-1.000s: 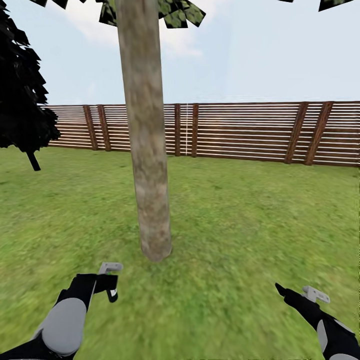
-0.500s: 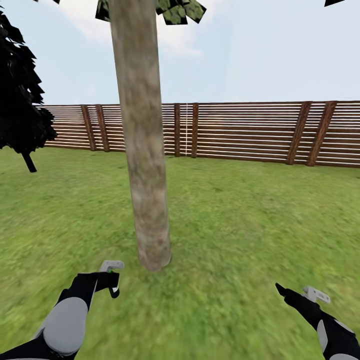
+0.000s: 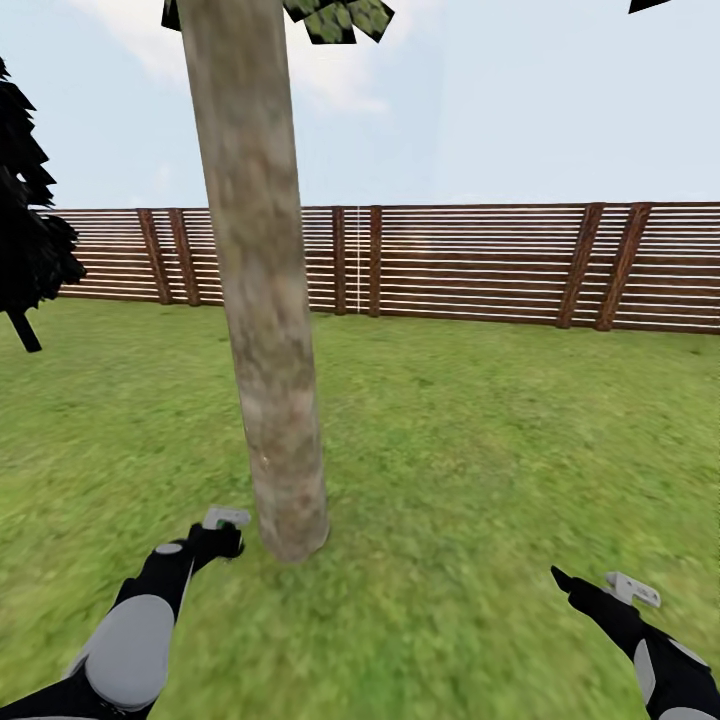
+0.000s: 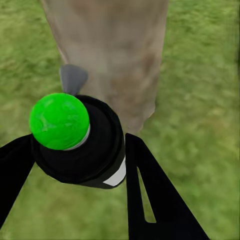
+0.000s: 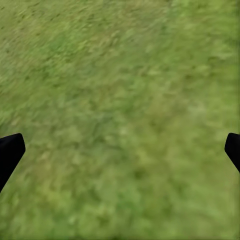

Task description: In the garden, pick up the pesticide atomizer on the floor and spray pesticide onto both trees until each tree trunk is fully covered.

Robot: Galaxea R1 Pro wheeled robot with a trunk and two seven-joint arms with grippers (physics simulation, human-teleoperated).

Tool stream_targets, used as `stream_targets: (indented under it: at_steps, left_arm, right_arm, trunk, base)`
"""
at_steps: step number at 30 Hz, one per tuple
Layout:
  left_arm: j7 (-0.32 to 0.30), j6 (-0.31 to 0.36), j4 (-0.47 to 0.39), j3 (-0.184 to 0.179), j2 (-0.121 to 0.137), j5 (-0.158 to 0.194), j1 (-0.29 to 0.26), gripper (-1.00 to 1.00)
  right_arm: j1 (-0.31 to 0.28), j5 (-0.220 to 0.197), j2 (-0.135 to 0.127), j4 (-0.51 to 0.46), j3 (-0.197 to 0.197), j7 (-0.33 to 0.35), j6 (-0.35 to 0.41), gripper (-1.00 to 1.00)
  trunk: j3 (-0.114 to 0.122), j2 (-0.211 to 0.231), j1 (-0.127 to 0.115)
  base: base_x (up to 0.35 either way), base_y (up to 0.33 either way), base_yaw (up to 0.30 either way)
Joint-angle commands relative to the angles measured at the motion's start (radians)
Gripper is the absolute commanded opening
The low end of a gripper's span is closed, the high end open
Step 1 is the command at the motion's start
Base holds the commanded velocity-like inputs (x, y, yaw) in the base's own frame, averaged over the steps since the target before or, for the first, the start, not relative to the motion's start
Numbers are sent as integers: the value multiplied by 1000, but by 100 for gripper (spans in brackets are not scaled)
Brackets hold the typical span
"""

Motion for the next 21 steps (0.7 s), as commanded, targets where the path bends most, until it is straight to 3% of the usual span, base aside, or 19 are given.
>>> stream_targets:
  at_steps: [1, 12, 16, 21]
  left_arm:
    - [1, -29, 0, -1, 0, -1, 0, -100]
    - [16, -36, -4, -5, -6, -3, -5, -100]
    - [12, -35, -5, -12, -44, -3, -28, -100]
    - [11, -36, -4, -10, -48, -3, -58, -100]
  right_arm:
    - [0, 0, 0, 0, 0, 0, 0, 100]
    - [0, 0, 0, 0, 0, 0, 0, 100]
    - [0, 0, 0, 0, 0, 0, 0, 100]
    - [0, 0, 0, 0, 0, 0, 0, 100]
  trunk:
    - [0, 0, 0]
    - [0, 0, 0]
    - [0, 0, 0]
    - [0, 0, 0]
  base:
    - [1, 0, -1]
    - [0, 0, 0]
    - [0, 0, 0]
    - [-28, 0, 0]
